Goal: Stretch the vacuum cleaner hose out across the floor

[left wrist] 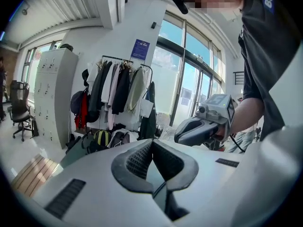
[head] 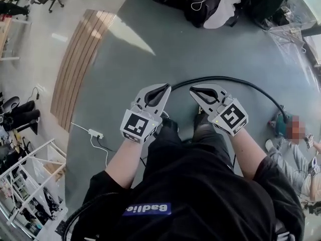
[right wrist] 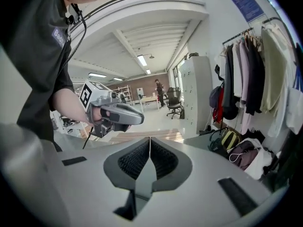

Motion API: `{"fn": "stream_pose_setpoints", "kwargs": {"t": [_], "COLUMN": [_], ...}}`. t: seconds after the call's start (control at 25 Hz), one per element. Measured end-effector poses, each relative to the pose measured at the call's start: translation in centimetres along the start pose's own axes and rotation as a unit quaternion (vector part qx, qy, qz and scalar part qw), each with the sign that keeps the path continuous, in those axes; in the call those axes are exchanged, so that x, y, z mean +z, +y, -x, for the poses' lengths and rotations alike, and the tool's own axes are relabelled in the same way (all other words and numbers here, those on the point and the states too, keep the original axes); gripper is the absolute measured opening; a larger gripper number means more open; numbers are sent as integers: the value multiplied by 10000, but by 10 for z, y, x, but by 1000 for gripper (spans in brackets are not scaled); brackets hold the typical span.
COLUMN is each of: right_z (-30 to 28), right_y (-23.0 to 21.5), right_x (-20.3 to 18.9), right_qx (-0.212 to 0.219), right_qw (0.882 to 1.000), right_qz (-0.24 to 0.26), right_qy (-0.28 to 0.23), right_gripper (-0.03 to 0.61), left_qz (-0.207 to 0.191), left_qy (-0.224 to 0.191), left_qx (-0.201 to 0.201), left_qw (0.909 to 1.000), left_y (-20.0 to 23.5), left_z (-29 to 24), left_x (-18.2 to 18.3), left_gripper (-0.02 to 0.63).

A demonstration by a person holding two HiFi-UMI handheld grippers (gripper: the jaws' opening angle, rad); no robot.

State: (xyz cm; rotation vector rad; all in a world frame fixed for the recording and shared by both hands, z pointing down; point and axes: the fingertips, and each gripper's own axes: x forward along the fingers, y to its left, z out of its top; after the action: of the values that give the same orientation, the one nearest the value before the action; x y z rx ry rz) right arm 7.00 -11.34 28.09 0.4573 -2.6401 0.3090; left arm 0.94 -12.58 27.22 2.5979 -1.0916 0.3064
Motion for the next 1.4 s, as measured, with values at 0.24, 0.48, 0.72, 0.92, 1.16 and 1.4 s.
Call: {"fn": "stream_pose_setpoints", "kwargs": {"t": [0.24, 0.48, 0.72, 0.92, 1.16, 1.4], "right_z": [-3, -25, -57, -85, -161, -223], "right_y": [-57, -109, -116, -119, -122, -139], "right_x": [-51, -143, -246, -317, -434, -583], "right_qx": [514, 701, 687, 726, 1038, 1699], "right_qw": [9985, 9935, 9806, 9651, 9445, 9065], "right_qz": [13, 264, 476, 994, 1474, 2038], "right_qy": [205, 862, 1770, 2311, 2746, 3283], "right_gripper": [-5, 9, 68, 102, 127, 167], "left_qz": [42, -118, -182, -482, -740, -990], "left_qy": [438, 1167, 1893, 2224, 2541, 2705], "left_qx": [508, 735, 457, 289, 91, -58], "left_qw": [9977, 9904, 9807, 9733, 9643, 9576], "left_y": [-4, 8, 13, 18, 41, 78], "left_z": [-63, -117, -143, -161, -184, -229], "left_x": [-33, -119, -218, -284, -401, -522], "left_gripper": [9, 11, 11, 36, 63, 78]}}
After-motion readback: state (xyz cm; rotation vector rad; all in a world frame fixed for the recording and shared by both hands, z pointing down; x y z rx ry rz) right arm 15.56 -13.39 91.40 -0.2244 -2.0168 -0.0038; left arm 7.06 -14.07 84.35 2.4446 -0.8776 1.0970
